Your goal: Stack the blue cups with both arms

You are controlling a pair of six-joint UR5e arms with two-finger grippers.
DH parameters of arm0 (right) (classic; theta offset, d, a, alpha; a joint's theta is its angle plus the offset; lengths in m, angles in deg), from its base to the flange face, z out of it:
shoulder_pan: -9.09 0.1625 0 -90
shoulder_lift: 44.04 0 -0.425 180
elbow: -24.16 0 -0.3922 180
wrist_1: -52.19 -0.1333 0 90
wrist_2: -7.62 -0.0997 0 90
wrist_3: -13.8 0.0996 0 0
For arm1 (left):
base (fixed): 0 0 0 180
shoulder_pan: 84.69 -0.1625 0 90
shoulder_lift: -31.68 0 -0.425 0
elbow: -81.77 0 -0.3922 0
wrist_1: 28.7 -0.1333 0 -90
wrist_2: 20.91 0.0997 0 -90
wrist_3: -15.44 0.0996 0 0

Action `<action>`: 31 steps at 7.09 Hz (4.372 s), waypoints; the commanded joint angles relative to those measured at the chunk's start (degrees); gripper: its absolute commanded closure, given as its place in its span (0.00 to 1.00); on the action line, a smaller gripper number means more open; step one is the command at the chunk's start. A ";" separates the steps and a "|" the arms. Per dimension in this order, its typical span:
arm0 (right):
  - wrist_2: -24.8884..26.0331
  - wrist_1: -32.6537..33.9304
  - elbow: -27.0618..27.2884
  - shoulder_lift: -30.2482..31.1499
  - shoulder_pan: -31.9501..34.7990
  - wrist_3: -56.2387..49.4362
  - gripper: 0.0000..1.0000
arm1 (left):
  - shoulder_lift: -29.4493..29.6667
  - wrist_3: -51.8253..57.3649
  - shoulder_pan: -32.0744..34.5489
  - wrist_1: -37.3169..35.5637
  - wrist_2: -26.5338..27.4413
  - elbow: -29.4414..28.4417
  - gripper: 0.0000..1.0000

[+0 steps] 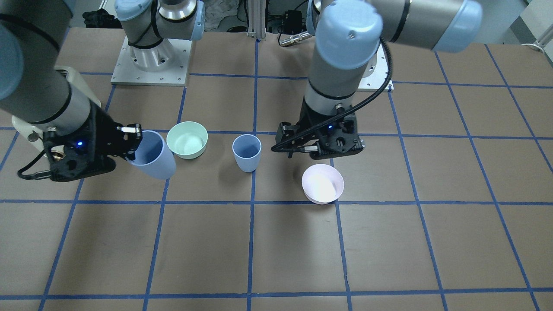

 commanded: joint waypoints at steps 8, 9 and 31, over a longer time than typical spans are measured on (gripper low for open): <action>-3.60 10.97 12.29 0.03 11.89 14.23 1.00 | -7.79 7.91 -7.06 -1.57 0.47 1.81 0.00; -3.52 10.88 12.29 0.12 11.89 14.68 1.00 | -7.79 7.91 -6.97 -1.57 0.47 1.89 0.00; 6.15 -1.95 8.07 13.57 -2.43 6.33 0.00 | -8.05 7.82 -6.53 -1.04 0.47 2.16 0.00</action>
